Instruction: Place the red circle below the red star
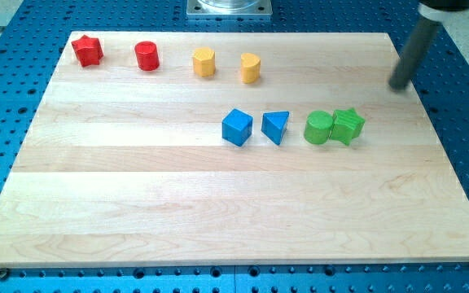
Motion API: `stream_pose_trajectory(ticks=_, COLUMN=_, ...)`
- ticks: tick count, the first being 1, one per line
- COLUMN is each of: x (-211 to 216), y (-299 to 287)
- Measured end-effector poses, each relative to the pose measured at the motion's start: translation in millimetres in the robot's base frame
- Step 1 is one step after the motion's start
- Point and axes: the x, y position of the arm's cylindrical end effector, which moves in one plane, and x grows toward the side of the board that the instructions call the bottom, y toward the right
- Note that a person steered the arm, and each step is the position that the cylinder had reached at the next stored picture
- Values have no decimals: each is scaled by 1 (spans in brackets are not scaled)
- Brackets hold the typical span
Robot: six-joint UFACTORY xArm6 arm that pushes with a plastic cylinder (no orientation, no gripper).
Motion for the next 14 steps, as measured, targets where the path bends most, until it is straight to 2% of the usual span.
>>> stream_pose_trajectory(ticks=1, x=-45, y=-48)
stream_pose_trajectory(ticks=2, x=-70, y=-103)
stream_pose_trajectory(ticks=6, x=-71, y=-113)
stream_pose_trajectory(ticks=7, x=-97, y=-138)
stream_pose_trajectory(ticks=8, x=-107, y=-204)
stream_pose_trajectory(ticks=9, x=-105, y=-314)
stream_pose_trajectory(ticks=11, x=-27, y=-342)
stream_pose_trajectory(ticks=13, x=-36, y=-367)
stream_pose_trajectory(ticks=14, x=-24, y=-405)
